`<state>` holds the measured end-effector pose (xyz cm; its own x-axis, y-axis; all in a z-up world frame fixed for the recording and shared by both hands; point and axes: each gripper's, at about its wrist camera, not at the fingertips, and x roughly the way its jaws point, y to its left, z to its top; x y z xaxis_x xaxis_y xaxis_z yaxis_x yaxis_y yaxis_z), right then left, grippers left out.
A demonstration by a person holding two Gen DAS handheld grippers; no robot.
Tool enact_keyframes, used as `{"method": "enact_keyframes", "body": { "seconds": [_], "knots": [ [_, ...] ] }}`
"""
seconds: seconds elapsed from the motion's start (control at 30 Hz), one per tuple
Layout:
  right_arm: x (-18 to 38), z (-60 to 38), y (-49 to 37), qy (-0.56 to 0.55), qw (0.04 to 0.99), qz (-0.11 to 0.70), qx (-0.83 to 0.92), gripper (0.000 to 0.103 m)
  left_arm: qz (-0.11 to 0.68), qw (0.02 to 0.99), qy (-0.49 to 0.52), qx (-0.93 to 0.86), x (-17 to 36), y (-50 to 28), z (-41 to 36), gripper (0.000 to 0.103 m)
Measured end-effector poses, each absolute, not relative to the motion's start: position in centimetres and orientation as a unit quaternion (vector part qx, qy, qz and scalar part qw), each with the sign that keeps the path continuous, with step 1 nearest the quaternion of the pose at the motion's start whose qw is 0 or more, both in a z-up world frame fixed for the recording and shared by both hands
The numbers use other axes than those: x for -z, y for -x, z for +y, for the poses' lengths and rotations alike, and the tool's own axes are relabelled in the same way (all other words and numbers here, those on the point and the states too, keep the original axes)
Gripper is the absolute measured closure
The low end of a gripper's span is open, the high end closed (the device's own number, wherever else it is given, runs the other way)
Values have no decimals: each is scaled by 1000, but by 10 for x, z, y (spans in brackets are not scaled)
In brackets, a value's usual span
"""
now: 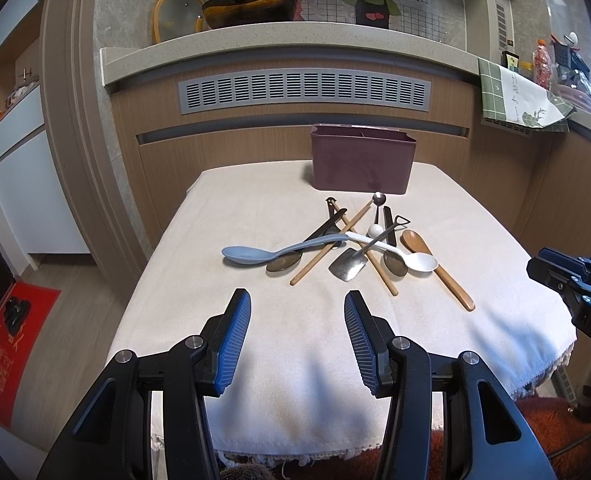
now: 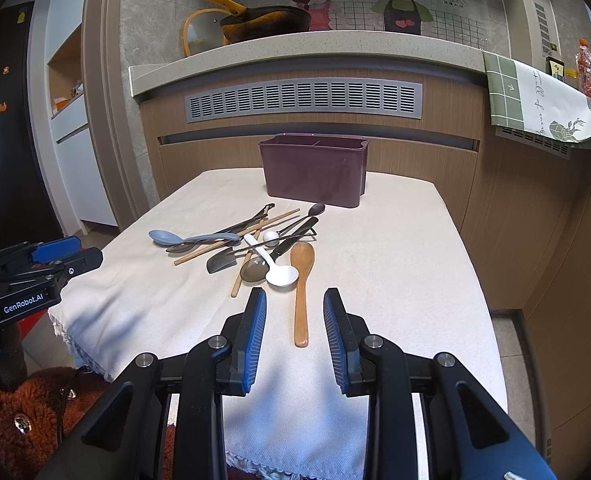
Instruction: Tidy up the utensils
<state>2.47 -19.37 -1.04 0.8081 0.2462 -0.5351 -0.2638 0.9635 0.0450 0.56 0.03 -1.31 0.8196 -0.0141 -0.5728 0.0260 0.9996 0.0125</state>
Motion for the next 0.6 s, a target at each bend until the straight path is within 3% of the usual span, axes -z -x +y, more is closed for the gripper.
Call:
{"method": "enact_keyframes", "body": {
  "seconds": [0.6],
  "knots": [
    [12, -193, -26, 14, 949, 283, -136, 75, 308, 951, -10, 17, 12, -9, 1, 53]
  ]
}}
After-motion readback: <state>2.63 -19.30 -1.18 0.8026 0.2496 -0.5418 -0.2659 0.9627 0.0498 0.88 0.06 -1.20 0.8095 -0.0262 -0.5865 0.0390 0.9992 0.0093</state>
